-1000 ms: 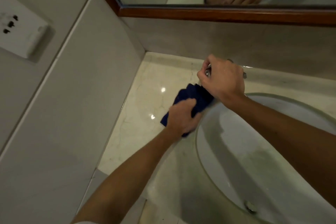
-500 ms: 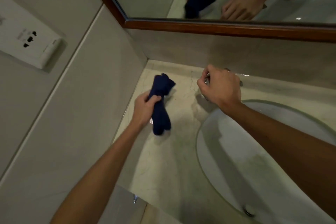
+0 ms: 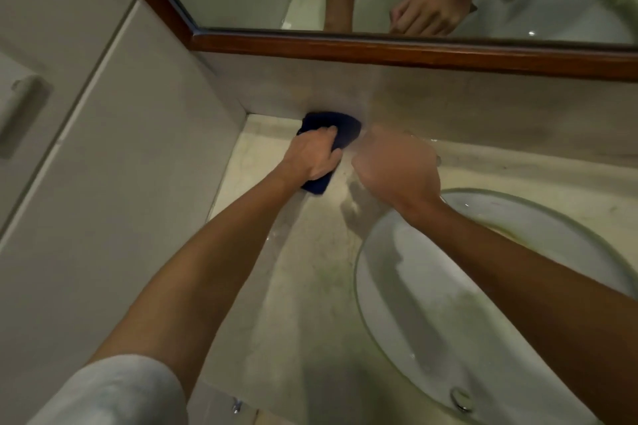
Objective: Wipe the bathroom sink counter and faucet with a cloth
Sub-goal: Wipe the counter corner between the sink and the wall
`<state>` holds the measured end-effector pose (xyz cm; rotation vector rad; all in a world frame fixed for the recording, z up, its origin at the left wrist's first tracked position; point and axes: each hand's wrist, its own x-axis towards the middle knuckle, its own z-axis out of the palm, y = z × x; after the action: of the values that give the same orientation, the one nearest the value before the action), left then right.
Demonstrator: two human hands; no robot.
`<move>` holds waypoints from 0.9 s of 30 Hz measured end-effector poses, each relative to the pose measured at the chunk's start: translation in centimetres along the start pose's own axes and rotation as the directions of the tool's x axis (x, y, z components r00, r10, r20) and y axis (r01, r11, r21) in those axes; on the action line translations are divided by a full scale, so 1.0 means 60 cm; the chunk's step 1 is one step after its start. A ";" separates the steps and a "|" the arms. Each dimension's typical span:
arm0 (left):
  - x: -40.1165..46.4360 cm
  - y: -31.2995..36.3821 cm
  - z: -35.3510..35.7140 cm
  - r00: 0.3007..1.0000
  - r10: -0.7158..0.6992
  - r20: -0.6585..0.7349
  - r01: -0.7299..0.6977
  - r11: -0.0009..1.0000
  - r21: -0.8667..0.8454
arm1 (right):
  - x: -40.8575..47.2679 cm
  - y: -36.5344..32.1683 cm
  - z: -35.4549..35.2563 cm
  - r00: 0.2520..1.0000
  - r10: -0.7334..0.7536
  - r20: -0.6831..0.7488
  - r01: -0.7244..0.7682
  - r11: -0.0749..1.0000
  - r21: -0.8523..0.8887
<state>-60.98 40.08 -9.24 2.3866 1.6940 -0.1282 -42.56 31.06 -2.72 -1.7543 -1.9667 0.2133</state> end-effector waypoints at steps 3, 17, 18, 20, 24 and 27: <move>0.000 -0.002 0.002 0.996 0.084 0.038 -0.086 0.995 0.047 | 0.000 -0.003 -0.002 1.000 -0.005 0.015 0.006 1.000 -0.025; -0.250 0.128 0.042 0.994 0.007 0.109 0.003 0.996 -0.093 | -0.004 -0.014 -0.019 0.998 0.024 0.065 -0.025 0.999 0.020; -0.275 0.153 0.046 0.989 0.021 0.147 -0.004 0.993 -0.117 | -0.005 -0.016 -0.022 0.997 0.033 0.070 -0.035 0.999 0.026; -0.316 0.190 0.056 0.981 0.017 0.195 0.028 0.974 -0.227 | -0.006 -0.018 -0.027 0.994 0.061 0.088 -0.065 0.997 0.051; -0.362 0.223 0.057 0.960 -0.187 0.209 0.280 0.646 -0.710 | -0.005 -0.001 -0.053 0.967 0.178 0.181 -0.243 0.856 0.457; -0.380 0.248 0.036 0.849 -0.315 0.425 0.432 -0.048 -0.900 | -0.046 0.028 -0.111 0.924 0.380 0.044 -0.318 0.697 0.643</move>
<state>-54.50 13.88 -5.16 0.7527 1.4666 0.6684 -37.88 27.30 1.63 -1.5933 -1.2369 0.8209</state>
